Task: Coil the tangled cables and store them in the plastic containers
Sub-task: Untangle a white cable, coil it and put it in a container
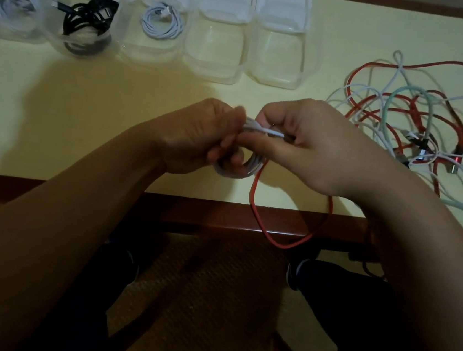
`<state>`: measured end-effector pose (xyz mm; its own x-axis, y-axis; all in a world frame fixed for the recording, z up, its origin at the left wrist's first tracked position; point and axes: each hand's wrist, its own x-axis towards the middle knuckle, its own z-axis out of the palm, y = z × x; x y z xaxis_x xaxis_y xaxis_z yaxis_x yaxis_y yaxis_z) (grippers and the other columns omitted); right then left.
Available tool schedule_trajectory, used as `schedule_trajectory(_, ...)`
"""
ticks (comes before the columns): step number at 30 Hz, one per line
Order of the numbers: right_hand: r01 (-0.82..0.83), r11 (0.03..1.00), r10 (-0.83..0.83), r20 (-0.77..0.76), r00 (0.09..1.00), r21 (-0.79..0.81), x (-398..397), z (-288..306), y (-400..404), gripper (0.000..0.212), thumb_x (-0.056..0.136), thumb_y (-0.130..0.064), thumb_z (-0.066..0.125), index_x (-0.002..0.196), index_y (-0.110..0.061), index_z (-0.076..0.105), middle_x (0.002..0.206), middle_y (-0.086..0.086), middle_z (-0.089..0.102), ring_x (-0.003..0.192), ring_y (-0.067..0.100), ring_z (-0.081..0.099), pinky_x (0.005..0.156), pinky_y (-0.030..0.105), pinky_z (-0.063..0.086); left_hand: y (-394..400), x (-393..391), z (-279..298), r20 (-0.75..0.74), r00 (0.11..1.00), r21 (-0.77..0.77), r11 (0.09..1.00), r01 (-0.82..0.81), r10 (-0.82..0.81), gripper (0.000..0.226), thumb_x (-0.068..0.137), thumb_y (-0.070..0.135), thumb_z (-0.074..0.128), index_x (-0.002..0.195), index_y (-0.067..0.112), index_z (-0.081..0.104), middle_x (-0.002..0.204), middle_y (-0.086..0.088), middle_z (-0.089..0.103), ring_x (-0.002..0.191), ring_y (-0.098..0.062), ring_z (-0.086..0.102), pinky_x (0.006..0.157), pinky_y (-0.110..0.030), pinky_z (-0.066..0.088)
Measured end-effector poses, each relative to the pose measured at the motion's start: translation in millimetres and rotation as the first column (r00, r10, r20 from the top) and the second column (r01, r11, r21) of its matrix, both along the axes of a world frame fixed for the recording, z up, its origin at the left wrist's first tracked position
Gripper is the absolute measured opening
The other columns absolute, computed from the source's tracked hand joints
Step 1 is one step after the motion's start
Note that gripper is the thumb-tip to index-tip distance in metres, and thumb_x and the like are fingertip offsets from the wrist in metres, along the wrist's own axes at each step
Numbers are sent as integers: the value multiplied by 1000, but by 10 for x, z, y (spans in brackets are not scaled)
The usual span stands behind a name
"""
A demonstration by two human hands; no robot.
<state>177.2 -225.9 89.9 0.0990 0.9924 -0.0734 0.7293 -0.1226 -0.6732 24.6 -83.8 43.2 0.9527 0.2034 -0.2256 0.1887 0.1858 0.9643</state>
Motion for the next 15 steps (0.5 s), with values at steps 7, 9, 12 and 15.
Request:
schedule_trajectory(7,160,980,-160,-14,987,119,124,-181,19,44,106,-40,58,78,-6,61,62,-4,51,58,7,46,55,24,32,-266,250,114,3,900,210,880,-427,436,67,98,60,53,71,-1,59,60,-9,50,56,-12,49,60,-21,43)
schedule_trajectory(9,175,975,-174,-15,985,135,106,-215,15,45,106,-42,56,79,-8,62,64,-3,55,59,9,49,57,27,35,-314,216,122,28,883,385,810,-443,469,68,105,53,46,78,-7,62,66,-10,55,56,-7,47,55,-12,38)
schedule_trajectory(12,221,965,-219,-25,975,142,52,-250,23,46,106,-45,55,78,-10,62,63,-4,54,59,11,50,58,32,37,-282,184,126,-61,884,306,852,-425,463,64,103,57,46,69,5,63,67,-8,55,62,-12,49,67,-23,40)
schedule_trajectory(15,268,961,-258,-128,958,70,8,-282,50,46,105,-46,57,79,-8,63,58,-8,49,53,5,44,56,27,34,-229,152,118,-118,897,52,905,-422,426,52,105,45,50,60,21,58,61,1,43,55,-12,43,67,-28,36)
